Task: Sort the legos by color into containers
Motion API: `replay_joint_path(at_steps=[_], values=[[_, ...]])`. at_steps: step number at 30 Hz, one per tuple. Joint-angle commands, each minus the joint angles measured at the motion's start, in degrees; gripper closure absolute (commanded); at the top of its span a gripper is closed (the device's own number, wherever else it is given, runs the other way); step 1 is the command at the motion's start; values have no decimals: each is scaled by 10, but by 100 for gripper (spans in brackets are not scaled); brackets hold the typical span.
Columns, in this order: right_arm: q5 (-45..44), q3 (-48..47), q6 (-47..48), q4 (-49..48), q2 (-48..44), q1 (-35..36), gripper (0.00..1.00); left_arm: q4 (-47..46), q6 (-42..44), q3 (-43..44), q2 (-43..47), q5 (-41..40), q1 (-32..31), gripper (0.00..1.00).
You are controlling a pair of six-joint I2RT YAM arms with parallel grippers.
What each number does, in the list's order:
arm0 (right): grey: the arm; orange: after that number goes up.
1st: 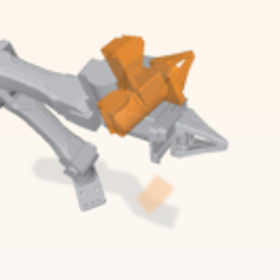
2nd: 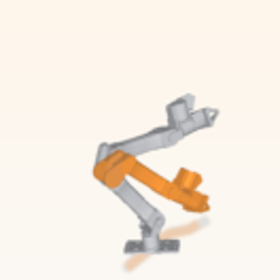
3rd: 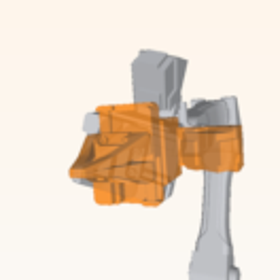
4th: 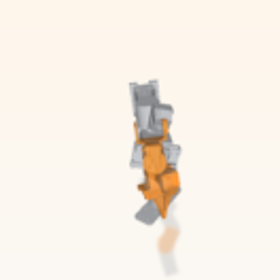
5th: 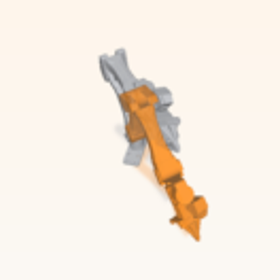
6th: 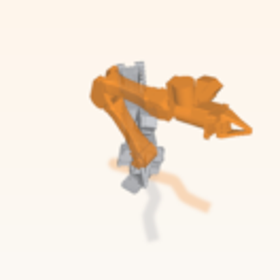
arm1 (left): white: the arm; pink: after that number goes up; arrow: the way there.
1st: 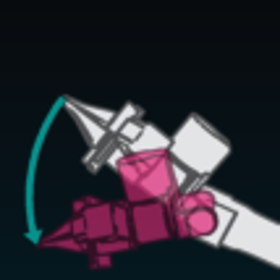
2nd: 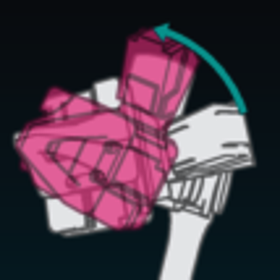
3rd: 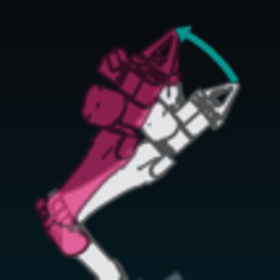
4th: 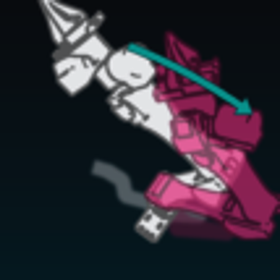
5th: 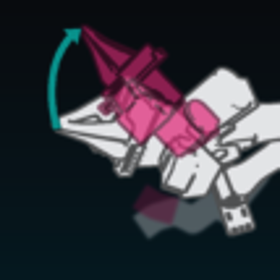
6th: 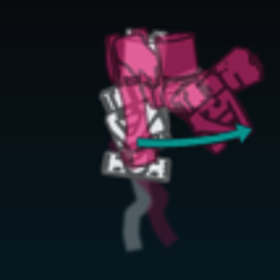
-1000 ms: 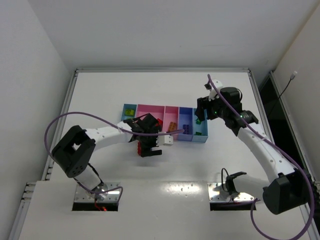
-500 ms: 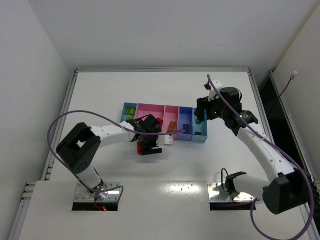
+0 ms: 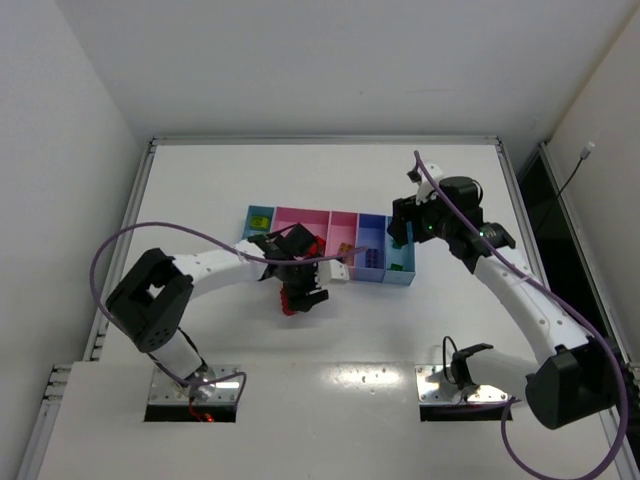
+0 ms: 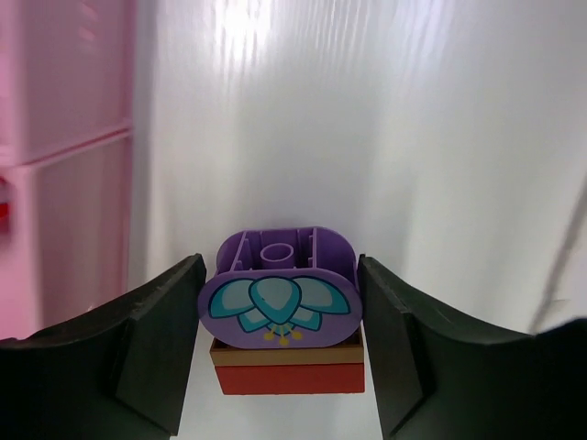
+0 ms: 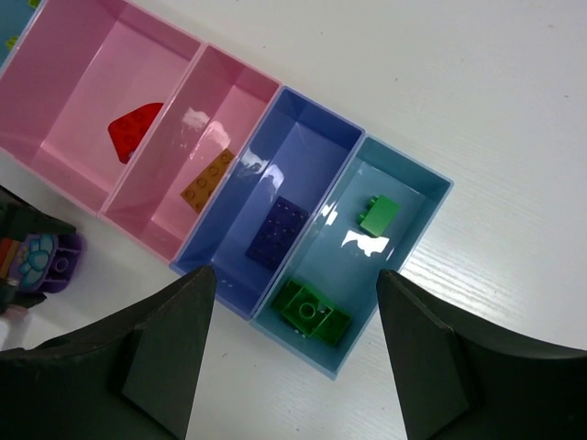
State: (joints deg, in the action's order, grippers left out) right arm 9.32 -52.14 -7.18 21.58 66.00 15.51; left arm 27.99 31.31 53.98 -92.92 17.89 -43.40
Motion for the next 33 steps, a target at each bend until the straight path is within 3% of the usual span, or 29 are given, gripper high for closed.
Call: replay_joint_path(at_steps=[1, 6, 12, 14, 18, 27, 33], values=[[36, 12, -20, -19, -19, -2, 27, -5, -83, 39, 71, 103, 25, 100], [82, 22, -32, -24, -31, -7, 27, -51, -212, 46, 128, 244, 81, 100], [83, 28, -37, -30, -42, -7, 27, -246, -467, -4, 202, 292, 167, 100], [83, 28, -37, -30, -48, -7, 27, -288, -548, -21, 224, 263, 180, 100], [62, 9, -32, -30, -48, 6, 28, -326, -624, -42, 269, 142, 194, 100], [86, -58, -48, -40, 5, 115, 29, -219, -640, 40, 275, -165, 199, 100], [81, -89, -87, -88, 61, 178, 27, -174, -667, 57, 270, -233, 205, 100]])
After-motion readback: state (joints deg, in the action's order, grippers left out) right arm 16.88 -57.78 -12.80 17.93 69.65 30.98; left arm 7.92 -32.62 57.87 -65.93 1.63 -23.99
